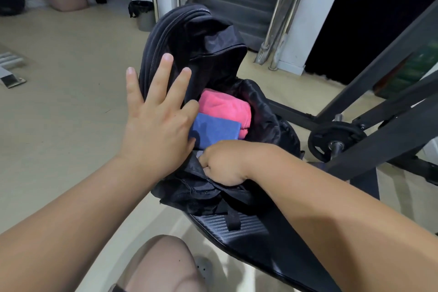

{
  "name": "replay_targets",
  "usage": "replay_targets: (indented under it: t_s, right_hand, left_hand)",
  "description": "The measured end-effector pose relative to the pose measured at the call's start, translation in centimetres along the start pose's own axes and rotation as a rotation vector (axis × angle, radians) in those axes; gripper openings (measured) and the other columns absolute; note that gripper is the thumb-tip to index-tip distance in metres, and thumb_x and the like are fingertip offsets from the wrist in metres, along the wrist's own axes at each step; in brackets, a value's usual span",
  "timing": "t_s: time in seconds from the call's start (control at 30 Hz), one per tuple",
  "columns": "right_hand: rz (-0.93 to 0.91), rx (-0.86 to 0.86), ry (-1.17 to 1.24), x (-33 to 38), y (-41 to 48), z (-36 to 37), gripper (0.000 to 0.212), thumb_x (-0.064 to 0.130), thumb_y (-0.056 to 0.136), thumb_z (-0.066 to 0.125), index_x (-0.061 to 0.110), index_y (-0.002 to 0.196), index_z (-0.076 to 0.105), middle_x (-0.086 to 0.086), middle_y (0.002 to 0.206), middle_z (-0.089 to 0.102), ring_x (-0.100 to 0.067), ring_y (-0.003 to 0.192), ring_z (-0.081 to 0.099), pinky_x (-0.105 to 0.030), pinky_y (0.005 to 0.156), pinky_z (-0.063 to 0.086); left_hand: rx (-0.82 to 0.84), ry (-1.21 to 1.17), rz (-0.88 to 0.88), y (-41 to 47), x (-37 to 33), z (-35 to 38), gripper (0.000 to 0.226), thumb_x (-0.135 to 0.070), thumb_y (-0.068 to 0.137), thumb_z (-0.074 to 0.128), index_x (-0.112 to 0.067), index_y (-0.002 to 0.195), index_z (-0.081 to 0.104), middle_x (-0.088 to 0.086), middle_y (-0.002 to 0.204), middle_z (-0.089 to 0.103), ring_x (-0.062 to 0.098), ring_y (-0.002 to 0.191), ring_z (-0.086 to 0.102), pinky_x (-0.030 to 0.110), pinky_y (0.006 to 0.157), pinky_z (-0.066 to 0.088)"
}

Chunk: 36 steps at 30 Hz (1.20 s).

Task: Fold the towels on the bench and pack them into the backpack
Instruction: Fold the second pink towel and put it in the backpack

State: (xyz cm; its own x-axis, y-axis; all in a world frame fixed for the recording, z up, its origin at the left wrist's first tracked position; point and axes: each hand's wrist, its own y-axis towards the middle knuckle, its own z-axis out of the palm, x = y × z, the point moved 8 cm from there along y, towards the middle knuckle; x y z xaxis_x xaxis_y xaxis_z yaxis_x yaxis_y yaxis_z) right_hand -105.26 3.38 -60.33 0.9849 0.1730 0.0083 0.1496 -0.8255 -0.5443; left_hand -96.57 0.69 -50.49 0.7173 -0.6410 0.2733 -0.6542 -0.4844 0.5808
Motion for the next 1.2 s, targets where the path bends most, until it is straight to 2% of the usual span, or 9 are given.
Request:
replay_targets:
  t_s: [0.2, 0.33, 0.47, 0.53, 0.63, 0.7, 0.8, 0.93, 1.2]
  right_hand:
    - [0.084, 0.195, 0.053, -1.0, 0.0, 1.9, 0.055, 0.027, 0.110, 0.025, 0.026, 0.162, 0.010, 0.000, 0.170, 0.009, -0.026, 0.154, 0.016, -0.040, 0.121, 0.019]
    - [0.051, 0.066, 0.149, -1.0, -0.7, 0.6, 0.046, 0.039, 0.109, 0.028, 0.025, 0.149, 0.045, -0.003, 0.154, 0.045, -0.026, 0.138, 0.042, -0.035, 0.109, 0.033]
    - [0.055, -0.508, 0.294, -5.0, -4.3, -3.9, 0.055, 0.078, 0.088, 0.042, 0.030, 0.085, 0.069, 0.009, 0.081, 0.068, -0.011, 0.079, 0.059, -0.034, 0.079, 0.050]
    - [0.054, -0.661, 0.175, -7.1, -6.4, -4.8, 0.075, 0.096, 0.069, 0.037, 0.033, 0.090, 0.071, 0.012, 0.083, 0.068, -0.011, 0.087, 0.058, -0.037, 0.087, 0.049]
    - [0.061, -0.559, -0.008, -8.7, -8.1, -3.2, 0.103, 0.107, 0.050, 0.033, 0.033, 0.111, 0.072, 0.013, 0.114, 0.069, -0.019, 0.125, 0.050, -0.046, 0.113, 0.032]
    - [0.106, -0.388, -0.077, -9.5, -8.8, -1.0, 0.108, 0.101, 0.050, 0.049, 0.036, 0.136, 0.060, 0.011, 0.148, 0.051, -0.021, 0.152, 0.020, -0.053, 0.124, 0.007]
    - [0.146, -0.289, -0.235, -10.2, -9.1, 0.8, 0.085, 0.071, 0.072, 0.071, 0.035, 0.145, 0.048, 0.009, 0.157, 0.039, -0.018, 0.156, 0.002, -0.054, 0.123, -0.002]
    - [0.180, -0.375, -0.349, -9.7, -8.8, 0.5, 0.037, 0.040, 0.093, 0.062, 0.029, 0.128, 0.062, 0.003, 0.137, 0.059, -0.018, 0.150, 0.028, -0.047, 0.125, 0.002]
    - [0.295, -0.476, -0.232, -7.8, -12.9, 3.3, 0.035, 0.051, 0.098, 0.055, 0.022, 0.117, 0.062, -0.001, 0.112, 0.069, -0.023, 0.114, 0.063, -0.042, 0.123, 0.012]
  left_hand:
    - [-0.040, -0.020, 0.031, -0.3, -0.7, 0.2, 0.038, -0.037, 0.067, 0.076, -0.012, 0.095, 0.067, 0.014, 0.159, 0.035, 0.042, 0.152, 0.011, 0.071, 0.114, 0.005]
    - [-0.096, -0.076, 0.034, -0.7, -0.7, 0.0, 0.036, -0.036, 0.072, 0.073, -0.014, 0.100, 0.068, 0.014, 0.163, 0.028, 0.039, 0.153, 0.012, 0.067, 0.117, 0.006]
    - [-0.126, -0.112, 0.024, -2.1, -1.5, -0.6, 0.046, -0.047, 0.079, 0.069, -0.015, 0.112, 0.067, 0.014, 0.165, 0.023, 0.037, 0.154, 0.011, 0.070, 0.116, 0.007]
    - [-0.105, -0.103, 0.052, -3.0, -3.3, -0.9, 0.036, -0.045, 0.084, 0.063, -0.015, 0.104, 0.067, 0.014, 0.164, 0.025, 0.036, 0.154, 0.011, 0.073, 0.115, 0.007]
    - [-0.057, -0.129, 0.091, -4.8, -6.5, -1.3, 0.031, -0.043, 0.087, 0.060, -0.015, 0.098, 0.070, 0.013, 0.161, 0.034, 0.036, 0.154, 0.015, 0.074, 0.114, 0.005]
    - [-0.018, -0.168, 0.077, -6.2, -7.9, -1.4, 0.038, -0.049, 0.084, 0.062, -0.015, 0.098, 0.072, 0.012, 0.158, 0.040, 0.036, 0.153, 0.018, 0.074, 0.114, 0.006]
    - [0.075, -0.191, -0.004, -8.6, -8.9, -1.2, 0.051, -0.060, 0.073, 0.067, -0.016, 0.099, 0.072, 0.012, 0.158, 0.040, 0.039, 0.152, 0.018, 0.074, 0.114, 0.007]
    - [0.277, -0.278, -0.183, -11.3, -9.0, 0.2, 0.077, -0.070, 0.060, 0.068, -0.027, 0.123, 0.065, 0.014, 0.167, 0.016, 0.043, 0.153, 0.004, 0.079, 0.107, 0.013]
    - [0.498, -0.646, -0.426, -12.0, -10.1, 2.0, 0.124, -0.093, 0.054, 0.054, -0.034, 0.157, 0.019, 0.016, 0.165, -0.019, 0.041, 0.153, 0.000, 0.062, 0.120, 0.017]
